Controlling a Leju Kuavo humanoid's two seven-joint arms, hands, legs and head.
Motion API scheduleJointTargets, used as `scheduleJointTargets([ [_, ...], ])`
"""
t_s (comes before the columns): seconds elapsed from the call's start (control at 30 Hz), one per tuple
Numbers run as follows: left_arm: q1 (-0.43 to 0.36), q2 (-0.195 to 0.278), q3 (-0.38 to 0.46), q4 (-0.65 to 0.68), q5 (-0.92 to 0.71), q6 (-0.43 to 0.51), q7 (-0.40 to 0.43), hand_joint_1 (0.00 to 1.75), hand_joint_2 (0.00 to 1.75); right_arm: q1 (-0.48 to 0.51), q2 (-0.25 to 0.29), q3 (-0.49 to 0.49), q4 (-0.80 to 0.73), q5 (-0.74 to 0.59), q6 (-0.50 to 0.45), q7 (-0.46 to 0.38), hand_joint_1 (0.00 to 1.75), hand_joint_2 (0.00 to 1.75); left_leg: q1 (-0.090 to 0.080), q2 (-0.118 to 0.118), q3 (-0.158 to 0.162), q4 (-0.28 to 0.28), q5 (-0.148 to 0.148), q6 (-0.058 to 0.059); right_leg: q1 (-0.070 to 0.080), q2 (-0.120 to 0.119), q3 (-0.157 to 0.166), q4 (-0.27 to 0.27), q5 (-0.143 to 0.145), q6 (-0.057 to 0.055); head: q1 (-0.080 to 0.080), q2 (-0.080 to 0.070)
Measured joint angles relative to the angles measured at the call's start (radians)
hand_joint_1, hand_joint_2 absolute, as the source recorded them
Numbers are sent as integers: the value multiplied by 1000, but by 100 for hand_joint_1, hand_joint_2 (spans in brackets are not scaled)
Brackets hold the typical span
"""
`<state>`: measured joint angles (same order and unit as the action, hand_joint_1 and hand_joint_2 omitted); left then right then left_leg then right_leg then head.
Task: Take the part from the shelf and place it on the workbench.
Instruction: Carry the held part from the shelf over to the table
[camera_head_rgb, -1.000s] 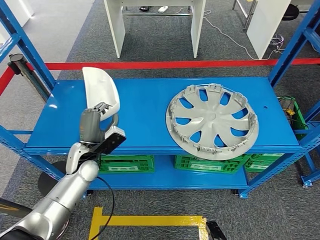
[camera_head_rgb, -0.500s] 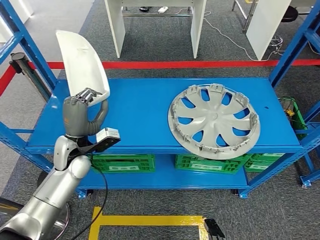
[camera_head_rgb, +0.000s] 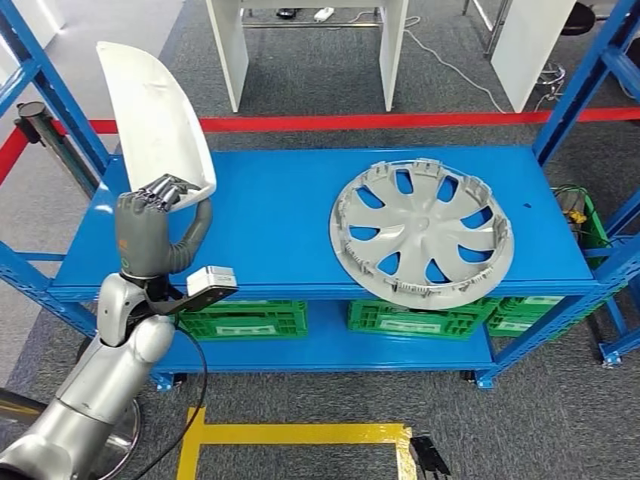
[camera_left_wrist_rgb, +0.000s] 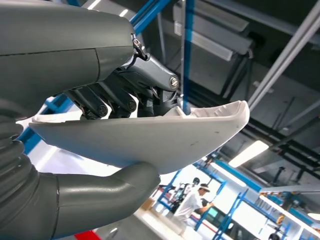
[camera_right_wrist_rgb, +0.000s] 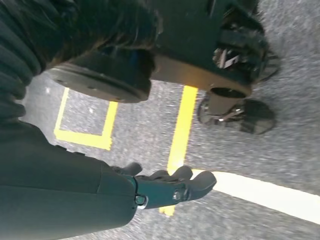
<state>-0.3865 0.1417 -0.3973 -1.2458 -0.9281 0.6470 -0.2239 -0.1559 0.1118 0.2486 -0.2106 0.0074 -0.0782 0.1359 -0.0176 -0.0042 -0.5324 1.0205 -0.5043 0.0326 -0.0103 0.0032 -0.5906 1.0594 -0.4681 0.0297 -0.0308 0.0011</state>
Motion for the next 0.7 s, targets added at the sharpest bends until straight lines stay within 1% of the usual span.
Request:
scheduleJointTargets([
  [0.03, 3, 5, 0, -10, -2, 1, 1, 175, 175, 0, 0, -2, 0, 0, -2, 3, 0, 0, 1, 0, -5, 4, -4, -5, -2, 1, -1, -8, -2, -5, 0, 0],
  [0.07, 5, 11, 1, -20, -4, 2, 2, 175, 175, 1, 1, -4, 0, 0, -5, 6, 0, 0, 1, 0, -13, 17, -17, -12, -5, 1, -2, -15, -3, -11, -2, 0],
  [0.1, 7, 17, 2, -30, -8, 3, 4, 175, 175, 2, 1, -6, 0, 0, -10, 8, 0, 0, 3, 0, -26, 45, -41, -19, -8, 1, -3, -22, -3, -18, -5, 0],
  [0.13, 11, 23, 3, -41, -14, 4, 7, 175, 175, 3, 2, -8, 0, 0, -18, 9, 0, 0, 7, 0, -44, 91, -74, -27, -9, 1, -5, -26, -2, -24, -8, 0],
  [0.17, 16, 28, 6, -52, -22, 5, 10, 175, 175, 6, 2, -11, 0, 1, -27, 10, 0, 0, 11, 0, -67, 152, -109, -34, -10, 1, -9, -26, 1, -28, -11, 0],
  [0.2, 24, 32, 10, -62, -31, 6, 12, 175, 175, 10, 2, -14, 0, 1, -37, 11, 0, 0, 16, 0, -87, 212, -136, -39, -10, 0, -13, -26, 4, -30, -12, 0],
  [0.23, 34, 36, 15, -73, -39, 6, 15, 175, 175, 15, 2, -17, 0, 2, -46, 11, 0, 0, 20, 0, -99, 252, -148, -43, -10, -1, -17, -25, 7, -30, -13, 0],
  [0.27, 44, 40, 21, -85, -47, 6, 17, 175, 175, 21, 2, -19, 1, 3, -54, 13, 0, 0, 24, 0, -98, 262, -142, -46, -10, -2, -22, -24, 10, -30, -13, 0],
  [0.3, 53, 43, 26, -97, -54, 6, 20, 175, 175, 26, 2, -20, 1, 4, -62, 17, 0, 0, 27, 0, -79, 235, -118, -48, -10, -2, -26, -22, 13, -28, -13, 0],
  [0.33, 60, 47, 31, -110, -61, 6, 23, 175, 175, 32, 2, -22, 1, 6, -70, 22, 0, 0, 30, 0, -47, 178, -84, -49, -10, -2, -30, -21, 17, -26, -14, 0],
  [0.37, 66, 51, 37, -123, -68, 6, 26, 175, 175, 39, 2, -23, 2, 10, -79, 29, 0, 0, 32, -1, -9, 109, -60, -49, -10, -2, -33, -20, 21, -22, -14, 0],
  [0.4, 72, 55, 42, -135, -75, 6, 30, 175, 175, 46, 1, -23, 3, 15, -91, 36, 0, 0, 31, -2, 22, 49, -43, -46, -10, -2, -37, -19, 25, -16, -13, 0],
  [0.43, 79, 59, 47, -146, -84, 6, 36, 175, 175, 53, 1, -24, 4, 21, -104, 41, 0, 0, 28, -3, 41, 9, -34, -42, -10, -2, -39, -20, 31, -9, -13, 0],
  [0.47, 86, 63, 53, -155, -92, 6, 42, 175, 175, 61, 1, -24, 6, 26, -116, 45, 0, 0, 25, -5, 46, -8, -35, -38, -10, -2, -41, -22, 38, -1, -13, 0],
  [0.5, 94, 67, 58, -163, -99, 6, 47, 175, 175, 68, 0, -24, 8, 29, -126, 47, 0, 0, 22, -5, 42, -11, -28, -31, -10, -1, -43, -26, 46, 6, -13, 0],
  [0.53, 102, 70, 62, -169, -104, 6, 51, 175, 175, 76, 0, -24, 11, 32, -132, 48, 0, 0, 23, -4, 37, -13, -21, -23, -11, -1, -45, -28, 51, 13, -13, 0],
  [0.57, 107, 72, 66, -175, -107, 6, 53, 175, 175, 82, 0, -24, 13, 33, -136, 48, 0, 0, 24, -2, 31, -15, -13, -15, -12, 0, -50, -25, 43, 19, -13, 0],
  [0.6, 112, 73, 70, -180, -108, 6, 54, 175, 175, 87, -1, -24, 15, 34, -138, 48, 0, 0, 25, 0, 22, -18, -2, -6, -12, 0, -61, -7, 17, 23, -11, 0],
  [0.63, 115, 73, 74, -184, -108, 6, 55, 175, 175, 90, -1, -24, 16, 35, -139, 48, 0, 0, 26, 2, 11, -20, 8, 1, -11, 1, -75, 30, -24, 24, -10, 0],
  [0.67, 118, 74, 75, -187, -109, 6, 56, 175, 175, 92, -2, -24, 17, 35, -140, 48, 0, 0, 23, 3, -2, -19, 18, 6, -10, 0, -91, 84, -76, 24, -8, 0],
  [0.7, 121, 74, 77, -189, -109, 6, 56, 175, 175, 92, -2, -24, 17, 36, -141, 48, 0, 0, 20, 3, -16, -18, 28, 10, -9, 0, -106, 146, -121, 24, -6, 0],
])
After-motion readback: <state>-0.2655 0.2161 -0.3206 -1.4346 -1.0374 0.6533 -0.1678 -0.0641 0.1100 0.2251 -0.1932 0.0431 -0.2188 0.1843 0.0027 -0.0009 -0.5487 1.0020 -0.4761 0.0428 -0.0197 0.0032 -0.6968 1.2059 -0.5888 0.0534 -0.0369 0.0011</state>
